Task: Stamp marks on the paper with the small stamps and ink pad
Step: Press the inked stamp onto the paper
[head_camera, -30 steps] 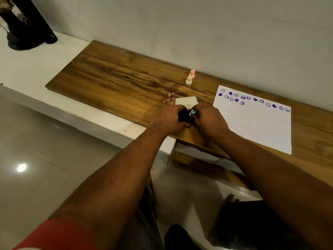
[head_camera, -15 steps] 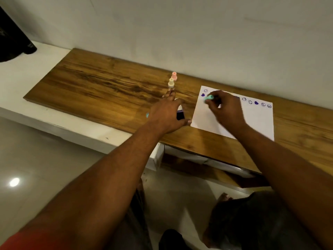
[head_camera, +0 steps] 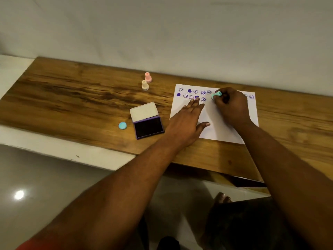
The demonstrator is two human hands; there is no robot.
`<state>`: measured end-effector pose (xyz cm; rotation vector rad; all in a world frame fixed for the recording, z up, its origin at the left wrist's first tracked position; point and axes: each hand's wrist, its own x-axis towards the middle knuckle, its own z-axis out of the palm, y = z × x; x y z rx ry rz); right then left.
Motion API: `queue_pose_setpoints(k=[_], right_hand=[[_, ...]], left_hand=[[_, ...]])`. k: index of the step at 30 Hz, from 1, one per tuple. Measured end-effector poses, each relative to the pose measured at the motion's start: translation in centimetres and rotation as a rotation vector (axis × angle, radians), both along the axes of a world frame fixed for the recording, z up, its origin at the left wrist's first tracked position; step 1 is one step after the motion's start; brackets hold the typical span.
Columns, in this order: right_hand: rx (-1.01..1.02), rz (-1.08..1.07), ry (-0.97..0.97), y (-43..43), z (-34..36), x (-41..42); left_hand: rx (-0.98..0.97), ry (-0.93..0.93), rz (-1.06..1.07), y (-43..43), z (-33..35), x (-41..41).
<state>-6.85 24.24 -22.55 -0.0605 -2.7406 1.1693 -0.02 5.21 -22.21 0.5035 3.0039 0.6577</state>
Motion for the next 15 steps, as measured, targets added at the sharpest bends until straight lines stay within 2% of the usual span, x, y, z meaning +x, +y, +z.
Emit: queue_pose_setpoints(k=[15], right_hand=[[0.146, 0.116, 0.04, -0.5, 1.4, -1.8]], left_hand=[[0.025, -0.078, 0.014, 0.0, -2.5, -0.2]])
